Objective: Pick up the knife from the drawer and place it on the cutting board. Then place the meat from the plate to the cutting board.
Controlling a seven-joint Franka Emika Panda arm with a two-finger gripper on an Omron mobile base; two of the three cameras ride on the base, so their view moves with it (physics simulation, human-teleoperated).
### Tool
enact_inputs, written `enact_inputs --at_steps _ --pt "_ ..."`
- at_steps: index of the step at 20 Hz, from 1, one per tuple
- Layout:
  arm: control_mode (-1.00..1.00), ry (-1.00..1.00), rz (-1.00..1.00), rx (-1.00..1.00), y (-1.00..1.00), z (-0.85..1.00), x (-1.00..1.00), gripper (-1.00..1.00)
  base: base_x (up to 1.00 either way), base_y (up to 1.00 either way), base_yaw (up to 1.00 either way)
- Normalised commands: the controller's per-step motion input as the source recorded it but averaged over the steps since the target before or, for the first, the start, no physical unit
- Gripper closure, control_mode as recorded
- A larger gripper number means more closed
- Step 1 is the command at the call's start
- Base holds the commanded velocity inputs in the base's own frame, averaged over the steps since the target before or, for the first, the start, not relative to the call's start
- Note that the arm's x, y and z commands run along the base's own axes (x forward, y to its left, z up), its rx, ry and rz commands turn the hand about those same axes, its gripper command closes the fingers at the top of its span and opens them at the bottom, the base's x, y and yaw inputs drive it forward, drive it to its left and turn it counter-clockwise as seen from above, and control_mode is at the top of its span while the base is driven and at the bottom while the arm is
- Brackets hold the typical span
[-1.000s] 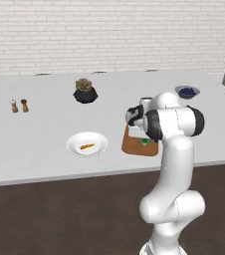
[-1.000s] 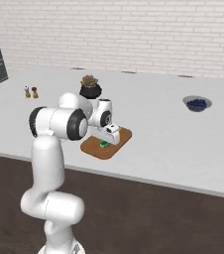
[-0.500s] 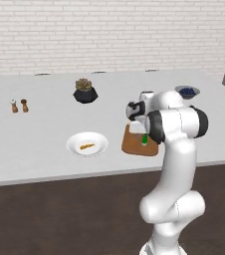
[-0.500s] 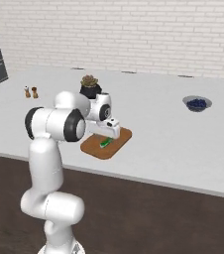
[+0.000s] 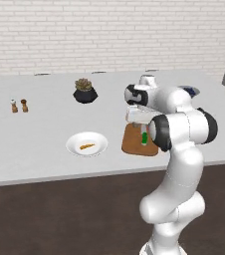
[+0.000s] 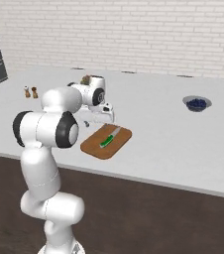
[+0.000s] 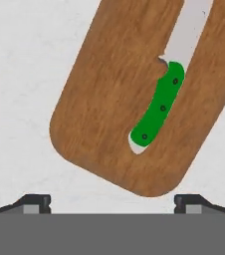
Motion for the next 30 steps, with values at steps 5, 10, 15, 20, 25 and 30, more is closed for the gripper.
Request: enact_inputs --at_steps 5,10,15,20,25,30 --pt "-1.0 0.21 0.71 0.27 0.69 0.41 0.0 -1.0 0.0 0.0 0.0" --pt "-1.0 0.11 0.78 0.11 0.94 0.04 0.0 -1.0 0.0 0.0 0.0" --pt "-1.0 -0.07 0.59 -0.05 1.0 0.07 -0.18 -1.0 0.0 0.0 0.0" --pt "-1.0 -0.38 0.27 -0.03 0.65 0.15 -0.73 -1.0 0.0 0.0 0.0" --pt "-1.0 -0.4 0.22 0.05 0.2 0.16 -0.8 -1.0 0.0 0.0 0.0" --pt "-1.0 -0.1 0.14 0.42 -0.11 -0.56 0.11 -1.0 0.0 0.0 0.0"
